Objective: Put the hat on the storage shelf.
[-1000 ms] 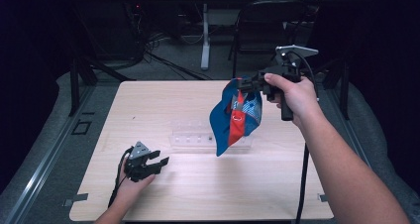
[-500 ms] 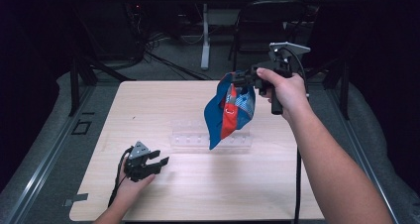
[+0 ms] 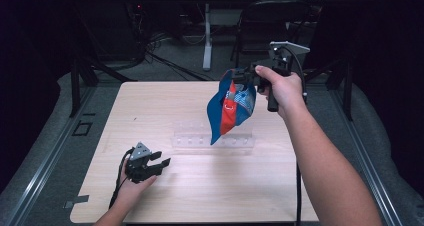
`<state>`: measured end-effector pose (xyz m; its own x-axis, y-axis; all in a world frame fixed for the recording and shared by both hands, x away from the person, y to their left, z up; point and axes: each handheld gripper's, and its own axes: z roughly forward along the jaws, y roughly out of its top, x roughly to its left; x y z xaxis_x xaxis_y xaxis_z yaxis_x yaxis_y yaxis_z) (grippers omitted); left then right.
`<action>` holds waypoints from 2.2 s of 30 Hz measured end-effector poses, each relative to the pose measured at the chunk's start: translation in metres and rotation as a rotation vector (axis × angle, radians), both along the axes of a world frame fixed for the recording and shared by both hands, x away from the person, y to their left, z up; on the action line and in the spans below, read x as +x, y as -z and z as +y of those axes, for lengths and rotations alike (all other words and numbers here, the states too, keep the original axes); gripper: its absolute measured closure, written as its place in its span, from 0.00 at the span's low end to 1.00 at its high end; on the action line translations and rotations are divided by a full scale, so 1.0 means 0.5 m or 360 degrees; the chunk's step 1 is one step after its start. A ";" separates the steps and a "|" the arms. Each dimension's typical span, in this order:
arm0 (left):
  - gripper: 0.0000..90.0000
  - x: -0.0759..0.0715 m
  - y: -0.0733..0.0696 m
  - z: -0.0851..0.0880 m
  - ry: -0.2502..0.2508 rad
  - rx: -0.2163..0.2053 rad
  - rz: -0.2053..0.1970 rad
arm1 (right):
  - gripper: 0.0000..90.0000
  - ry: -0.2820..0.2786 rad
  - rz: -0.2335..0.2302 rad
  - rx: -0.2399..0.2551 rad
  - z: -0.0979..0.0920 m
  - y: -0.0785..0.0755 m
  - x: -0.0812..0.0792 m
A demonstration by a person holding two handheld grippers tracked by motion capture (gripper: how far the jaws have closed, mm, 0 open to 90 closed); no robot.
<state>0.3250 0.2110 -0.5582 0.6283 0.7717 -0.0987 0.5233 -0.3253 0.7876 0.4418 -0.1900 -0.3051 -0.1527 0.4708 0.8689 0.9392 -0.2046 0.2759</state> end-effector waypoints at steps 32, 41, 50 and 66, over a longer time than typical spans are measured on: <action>0.58 0.000 -0.002 0.003 0.0006 0.0000 -0.0002 | 0.87 0.0039 0.0027 -0.0024 0.013 0.045 0.013; 0.58 0.000 -0.001 0.002 -0.0004 -0.0006 -0.0017 | 0.87 0.0030 0.0059 -0.0041 0.014 0.070 0.015; 0.58 0.001 -0.001 0.001 -0.0006 -0.0006 -0.0018 | 0.87 0.0015 0.0099 -0.0090 0.016 0.106 0.017; 0.58 0.001 0.000 0.001 -0.0012 -0.0005 -0.0012 | 0.86 0.0006 0.0161 -0.0132 0.015 0.150 0.017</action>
<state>0.3256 0.2115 -0.5584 0.6232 0.7761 -0.0966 0.5198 -0.3188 0.7926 0.4503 -0.1825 -0.3803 -0.0646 0.5423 0.8377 0.9623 -0.1885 0.1962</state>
